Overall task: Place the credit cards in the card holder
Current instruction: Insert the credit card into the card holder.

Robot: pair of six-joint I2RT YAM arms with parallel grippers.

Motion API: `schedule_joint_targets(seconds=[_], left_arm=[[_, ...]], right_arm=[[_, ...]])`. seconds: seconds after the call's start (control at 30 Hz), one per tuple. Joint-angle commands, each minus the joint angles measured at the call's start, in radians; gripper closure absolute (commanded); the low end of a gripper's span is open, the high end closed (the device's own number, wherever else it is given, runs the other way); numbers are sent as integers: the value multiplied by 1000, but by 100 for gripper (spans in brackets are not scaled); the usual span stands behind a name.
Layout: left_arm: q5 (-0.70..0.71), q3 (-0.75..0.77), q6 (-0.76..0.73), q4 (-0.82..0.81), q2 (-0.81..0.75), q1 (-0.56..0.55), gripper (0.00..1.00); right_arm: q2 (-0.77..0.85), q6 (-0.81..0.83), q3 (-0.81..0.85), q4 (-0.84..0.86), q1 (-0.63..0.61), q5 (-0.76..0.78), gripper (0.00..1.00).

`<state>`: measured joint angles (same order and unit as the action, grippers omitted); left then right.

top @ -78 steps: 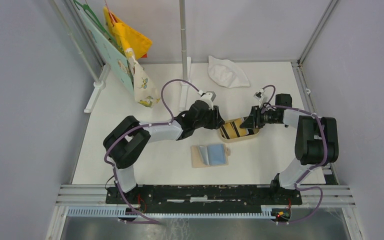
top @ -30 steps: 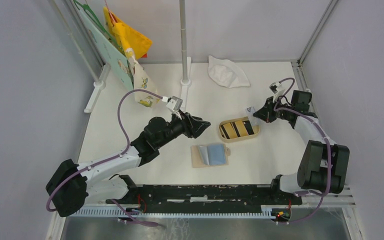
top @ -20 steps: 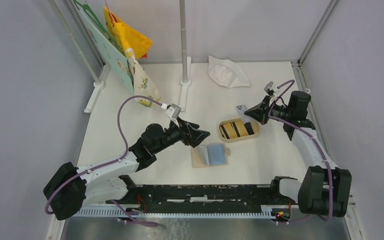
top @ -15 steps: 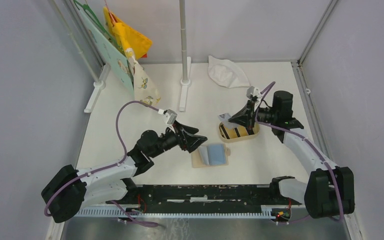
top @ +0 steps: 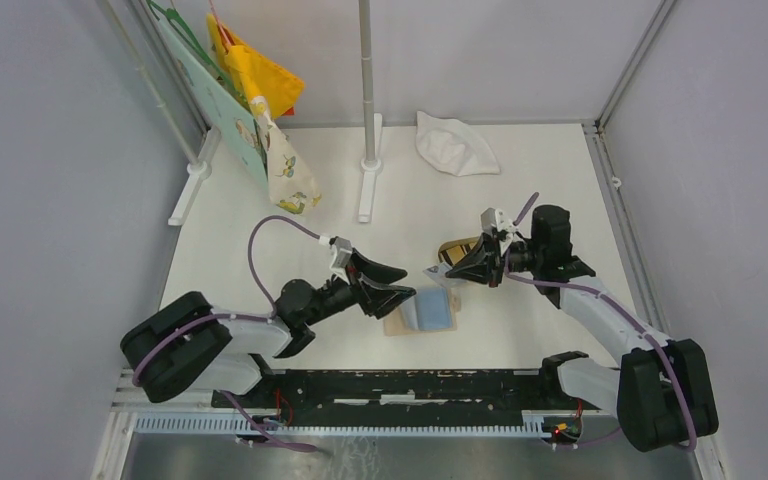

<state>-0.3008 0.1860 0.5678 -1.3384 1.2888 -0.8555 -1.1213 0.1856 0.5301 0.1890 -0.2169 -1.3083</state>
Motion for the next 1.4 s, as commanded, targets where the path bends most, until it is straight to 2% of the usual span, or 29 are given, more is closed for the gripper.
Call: schedule_joint_targets(seconds=[0.0, 0.17, 0.33, 0.57, 0.67, 0.77, 0.87, 0.9, 0.97, 1.03, 1.1, 1.17, 1.23, 1.37], left_arm=[[-55, 31, -63, -237, 87, -6, 35], [-70, 67, -68, -239, 167, -11, 44], [-100, 100, -74, -243, 212, -37, 49], [-100, 113, -114, -249, 276, -75, 51], [-88, 115, -137, -248, 304, -76, 55], [-100, 128, -140, -243, 325, -75, 68], [-127, 149, -133, -231, 333, -75, 94], [-132, 153, -131, -224, 329, -74, 98], [-130, 152, -131, -210, 316, -74, 98], [-121, 145, -143, -184, 291, -73, 98], [-121, 143, -164, -93, 254, -69, 98], [-155, 164, -184, 58, 190, -52, 98], [-198, 203, -209, 251, 137, -26, 98], [-216, 283, -312, 592, 54, -21, 98]], right_arm=[[-5, 186, 39, -92, -17, -134, 96], [-8, 452, 73, -335, -26, -193, 94], [-33, 311, 61, -228, -41, -129, 96], [-34, 305, 56, -219, -58, -122, 96], [-28, 306, 52, -217, -61, -124, 96], [-30, 303, 50, -214, -62, -114, 96], [-40, 295, 47, -208, -68, -101, 95], [-40, 292, 46, -207, -70, -90, 93], [-39, 275, 40, -197, -77, -55, 87], [-35, 264, 32, -171, -80, -27, 75], [-28, 274, 34, -179, -80, 7, 63], [-17, 380, 59, -287, -81, 65, 53], [-11, 453, 82, -364, -81, 96, 49], [-16, 467, 79, -376, -87, 89, 49]])
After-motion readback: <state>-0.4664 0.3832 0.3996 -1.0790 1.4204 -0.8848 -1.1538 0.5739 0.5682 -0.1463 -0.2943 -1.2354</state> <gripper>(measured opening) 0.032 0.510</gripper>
